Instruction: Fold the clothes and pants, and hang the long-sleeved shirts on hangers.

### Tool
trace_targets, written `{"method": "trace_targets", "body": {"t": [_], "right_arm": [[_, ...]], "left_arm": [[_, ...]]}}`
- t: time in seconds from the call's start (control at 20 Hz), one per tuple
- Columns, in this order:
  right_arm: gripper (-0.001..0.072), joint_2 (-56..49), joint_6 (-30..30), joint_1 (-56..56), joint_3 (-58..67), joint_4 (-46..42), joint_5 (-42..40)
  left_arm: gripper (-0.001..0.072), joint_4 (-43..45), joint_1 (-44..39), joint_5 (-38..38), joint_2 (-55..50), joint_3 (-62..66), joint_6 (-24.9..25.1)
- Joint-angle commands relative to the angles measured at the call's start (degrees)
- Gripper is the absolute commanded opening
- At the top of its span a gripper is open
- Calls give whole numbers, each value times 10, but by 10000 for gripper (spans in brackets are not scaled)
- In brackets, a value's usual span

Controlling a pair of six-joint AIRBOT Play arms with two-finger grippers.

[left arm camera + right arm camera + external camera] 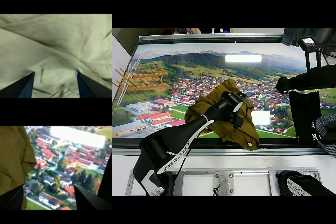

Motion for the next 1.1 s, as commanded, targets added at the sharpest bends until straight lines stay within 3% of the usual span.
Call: {"method": "trace_targets", "body": {"t": [0.0,0.75,1.05], "right_arm": [[651,1,1,0,0,2,-3],[651,5,13,0,0,2,-5],[651,12,13,0,0,13,-5]], "left_arm": [[549,2,-20,10,-5,1,-6],[550,-4,-19,37,-6,7,-90],[549,17,-18,13,-30,48,-92]]}}
